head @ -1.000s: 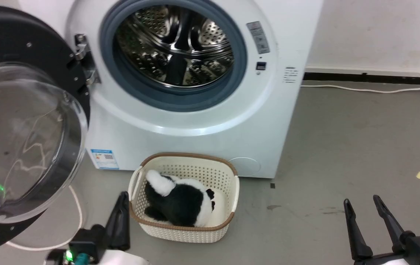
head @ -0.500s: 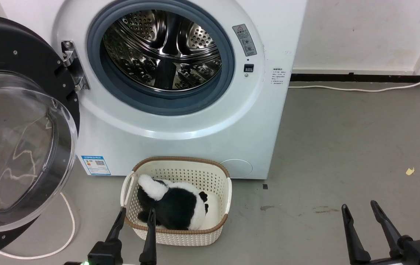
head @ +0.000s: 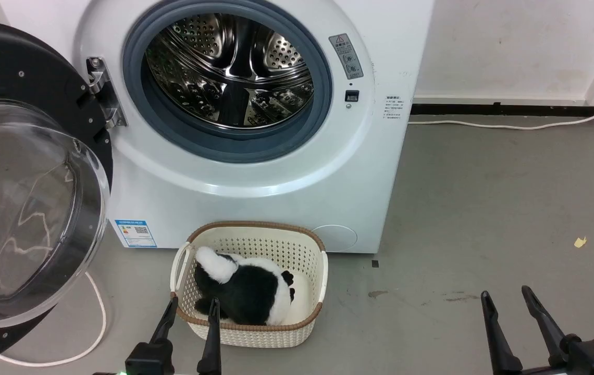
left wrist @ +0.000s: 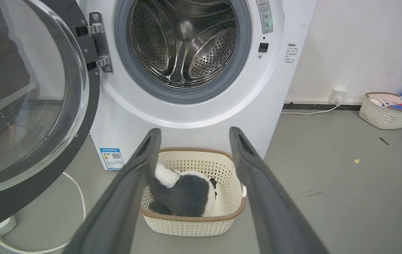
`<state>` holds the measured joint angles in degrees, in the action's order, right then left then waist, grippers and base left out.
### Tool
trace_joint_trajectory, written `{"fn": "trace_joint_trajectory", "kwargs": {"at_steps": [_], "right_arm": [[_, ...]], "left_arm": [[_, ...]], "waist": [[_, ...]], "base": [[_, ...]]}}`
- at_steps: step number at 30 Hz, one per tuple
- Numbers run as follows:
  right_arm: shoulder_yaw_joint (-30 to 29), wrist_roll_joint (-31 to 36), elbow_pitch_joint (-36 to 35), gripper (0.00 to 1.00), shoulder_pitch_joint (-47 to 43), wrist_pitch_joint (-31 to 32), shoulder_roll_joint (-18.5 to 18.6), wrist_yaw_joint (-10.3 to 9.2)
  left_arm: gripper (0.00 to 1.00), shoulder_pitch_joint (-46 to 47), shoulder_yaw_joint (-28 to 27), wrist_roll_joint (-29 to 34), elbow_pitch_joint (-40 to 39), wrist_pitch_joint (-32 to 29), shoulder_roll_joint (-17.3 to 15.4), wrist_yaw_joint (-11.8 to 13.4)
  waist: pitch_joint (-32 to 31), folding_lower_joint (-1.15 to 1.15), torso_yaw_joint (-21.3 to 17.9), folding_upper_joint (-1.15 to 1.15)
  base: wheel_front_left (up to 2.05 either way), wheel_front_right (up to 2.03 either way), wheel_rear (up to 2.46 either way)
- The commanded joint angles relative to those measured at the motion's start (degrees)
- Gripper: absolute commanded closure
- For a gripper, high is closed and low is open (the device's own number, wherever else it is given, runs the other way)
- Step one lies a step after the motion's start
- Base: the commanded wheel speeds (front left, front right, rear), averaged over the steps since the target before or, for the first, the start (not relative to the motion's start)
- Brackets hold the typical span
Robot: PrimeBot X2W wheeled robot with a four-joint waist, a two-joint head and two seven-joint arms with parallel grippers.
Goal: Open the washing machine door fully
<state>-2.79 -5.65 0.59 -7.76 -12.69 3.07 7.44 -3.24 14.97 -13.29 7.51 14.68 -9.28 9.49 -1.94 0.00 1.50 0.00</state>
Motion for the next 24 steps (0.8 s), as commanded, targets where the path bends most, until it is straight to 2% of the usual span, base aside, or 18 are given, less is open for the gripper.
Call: {"fn": "trace_joint_trajectory", "kwargs": {"at_steps": [1,5,6,24], "right_arm": [[0.18,-0.65,0.18,0.00,-0.24,-0.20,-0.19,0.05],[0.26,-0.68,0.24,0.00,-0.16,-0.23,-0.19,0.05],[0.17,0.00,0.16,1.00,0.01,0.02,0.00,0.00],[0.45,0.67,0.08,1.00,0.90,1.45,-0.02,0.00]], "left_arm": [[0.00,0.65,-0.19,-0.11,0.02,0.30,0.35,0.32],[0.00,0.65,-0.11,-0.21,0.01,0.31,0.33,0.25],[1.00,0.01,-0.02,0.00,-0.01,-0.02,0.18,-0.02],[1.00,0.36,-1.68,1.51,-0.85,-1.76,0.86,-1.13]], "waist": [[-0.03,0.00,0.03,0.00],[0.00,0.00,0.12,0.00],[0.01,0.00,0.12,0.00],[0.23,0.00,-0.06,0.00]], "base": [[0.00,0.00,0.00],[0.00,0.00,0.00],[0.00,0.00,0.00],[0.00,0.00,0.00]]}}
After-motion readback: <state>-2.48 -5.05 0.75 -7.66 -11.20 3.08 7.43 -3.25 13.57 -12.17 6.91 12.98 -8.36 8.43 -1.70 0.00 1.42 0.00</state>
